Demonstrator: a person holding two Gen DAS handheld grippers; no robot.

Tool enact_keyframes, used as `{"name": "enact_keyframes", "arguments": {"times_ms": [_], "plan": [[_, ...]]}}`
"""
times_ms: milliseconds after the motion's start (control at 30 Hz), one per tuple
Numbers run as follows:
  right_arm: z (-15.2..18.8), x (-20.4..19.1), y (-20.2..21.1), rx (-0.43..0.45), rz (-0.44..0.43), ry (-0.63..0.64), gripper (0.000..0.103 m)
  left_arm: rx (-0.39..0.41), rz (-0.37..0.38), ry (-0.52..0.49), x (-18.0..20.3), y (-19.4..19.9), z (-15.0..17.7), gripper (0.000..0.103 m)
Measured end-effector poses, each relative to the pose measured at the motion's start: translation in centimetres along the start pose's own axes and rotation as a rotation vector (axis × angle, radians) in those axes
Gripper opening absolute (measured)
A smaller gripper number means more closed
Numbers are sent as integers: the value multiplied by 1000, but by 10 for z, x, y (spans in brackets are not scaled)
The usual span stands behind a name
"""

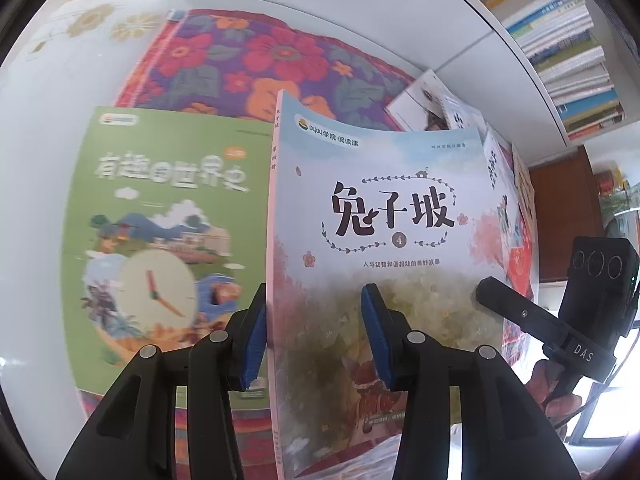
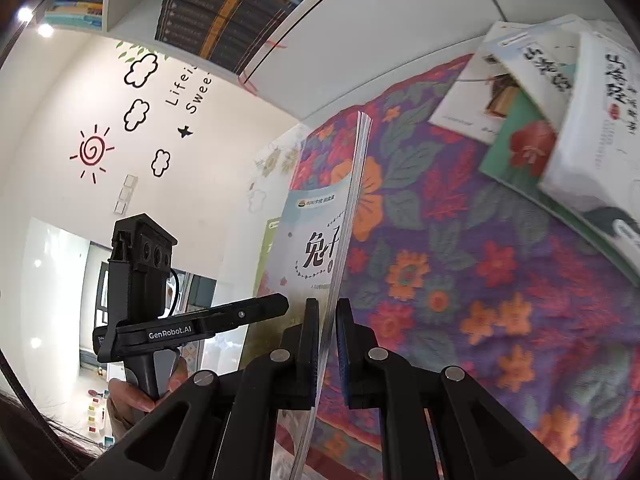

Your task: Organize books

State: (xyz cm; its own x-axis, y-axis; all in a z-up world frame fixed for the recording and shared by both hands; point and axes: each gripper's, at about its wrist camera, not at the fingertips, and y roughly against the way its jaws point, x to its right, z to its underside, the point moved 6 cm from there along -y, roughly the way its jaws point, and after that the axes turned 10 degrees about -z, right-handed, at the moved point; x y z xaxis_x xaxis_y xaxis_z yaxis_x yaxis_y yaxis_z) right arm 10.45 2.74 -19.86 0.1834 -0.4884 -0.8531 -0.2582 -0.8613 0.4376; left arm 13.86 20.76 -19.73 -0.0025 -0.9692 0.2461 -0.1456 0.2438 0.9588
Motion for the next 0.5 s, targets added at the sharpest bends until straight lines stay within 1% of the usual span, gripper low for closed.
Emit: {"name": "enact_keyframes", "arguments": {"times_ms": [233, 333, 500], "plan": [[-3, -13, -27, -15, -27, 9, 8, 22, -7, 36, -34, 8, -4, 41], [-5, -20, -43, -21, -31, 20, 8, 31, -15, 53, -52, 11, -7, 41], [-7, -29, -71, -29, -63, 7, 8, 45, -26, 89, -81, 16, -11, 41]]}}
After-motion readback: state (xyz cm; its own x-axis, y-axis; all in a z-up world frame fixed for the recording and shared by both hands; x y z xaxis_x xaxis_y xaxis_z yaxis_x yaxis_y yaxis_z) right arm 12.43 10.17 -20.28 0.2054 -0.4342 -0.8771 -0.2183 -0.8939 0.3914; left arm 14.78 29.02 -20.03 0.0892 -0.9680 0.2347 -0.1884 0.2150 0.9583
